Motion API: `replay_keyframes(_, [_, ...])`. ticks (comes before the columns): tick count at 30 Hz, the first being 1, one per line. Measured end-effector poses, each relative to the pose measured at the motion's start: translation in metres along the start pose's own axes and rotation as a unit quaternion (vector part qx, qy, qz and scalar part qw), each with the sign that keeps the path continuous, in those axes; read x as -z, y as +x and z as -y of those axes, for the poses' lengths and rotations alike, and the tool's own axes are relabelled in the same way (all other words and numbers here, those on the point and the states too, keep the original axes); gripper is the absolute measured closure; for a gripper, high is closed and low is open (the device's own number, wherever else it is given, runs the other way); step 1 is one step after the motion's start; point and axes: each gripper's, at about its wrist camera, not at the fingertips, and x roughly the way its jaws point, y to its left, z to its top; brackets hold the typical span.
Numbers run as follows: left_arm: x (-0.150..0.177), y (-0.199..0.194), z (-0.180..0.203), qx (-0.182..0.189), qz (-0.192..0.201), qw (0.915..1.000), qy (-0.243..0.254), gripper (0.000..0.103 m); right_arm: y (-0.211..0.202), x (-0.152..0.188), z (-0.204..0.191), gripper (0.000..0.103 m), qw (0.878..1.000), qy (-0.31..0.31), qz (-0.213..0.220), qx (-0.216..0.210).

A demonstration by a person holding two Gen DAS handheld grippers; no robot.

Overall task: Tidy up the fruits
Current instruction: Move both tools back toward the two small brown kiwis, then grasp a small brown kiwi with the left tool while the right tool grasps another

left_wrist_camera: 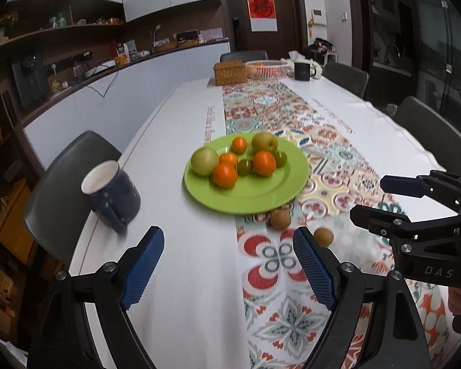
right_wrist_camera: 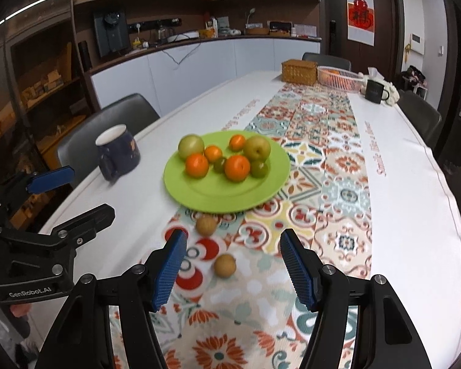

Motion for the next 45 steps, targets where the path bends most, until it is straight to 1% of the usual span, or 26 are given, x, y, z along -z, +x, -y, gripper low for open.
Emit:
replay_keyframes(6, [0.02, 0.019, 0.001, -0.008, -0.032, 0.9994, -0.008, 0.017, 0.017, 0.014, -0.005, 0.039, 1.0, -0.009, -0.028, 0.004])
replay_keyframes(11, [0.031, 0.035, 0.001, -0.006, -0.056, 0.9983, -0.017, 0.017, 0.037, 0.021, -0.004, 0.039, 0.998, -0.011, -0.055, 0.002])
replay_keyframes(19, [0.036, 0.056, 0.001, -0.006, -0.079, 0.9965, -0.027, 0.017, 0.063, 0.027, -0.004, 0.04, 0.996, -0.004, -0.085, -0.009])
replay_keyframes(21, [0.035, 0.06, 0.0, -0.005, -0.082, 0.996, -0.033, 0.017, 0.07, 0.028, -0.004, 0.046, 0.996, -0.001, -0.092, -0.008])
replay_keyframes(26, [0.032, 0.066, 0.0, -0.005, -0.085, 0.9958, -0.034, 0.017, 0.081, 0.029, -0.004, 0.054, 0.995, 0.005, -0.103, -0.015])
replay_keyframes(27, [0.032, 0.067, 0.0, -0.005, -0.086, 0.9957, -0.034, 0.017, 0.082, 0.029, -0.004, 0.057, 0.994, 0.006, -0.104, -0.016])
replay_keyframes(31, [0.03, 0.071, 0.0, -0.003, -0.088, 0.9955, -0.036, 0.017, 0.085, 0.028, -0.005, 0.062, 0.994, 0.003, -0.105, -0.017])
replay_keyframes(35, [0.028, 0.074, 0.001, -0.001, -0.09, 0.9953, -0.036, 0.017, 0.087, 0.027, -0.006, 0.072, 0.994, 0.0, -0.105, -0.018])
replay_keyframes(38, [0.027, 0.076, 0.002, 0.001, -0.09, 0.9954, -0.034, 0.017, 0.087, 0.026, -0.005, 0.076, 0.995, -0.001, -0.102, -0.02])
replay_keyframes(45, [0.022, 0.079, 0.008, 0.019, -0.086, 0.9957, -0.028, 0.017, 0.08, 0.024, -0.003, 0.076, 0.996, 0.001, -0.085, -0.018])
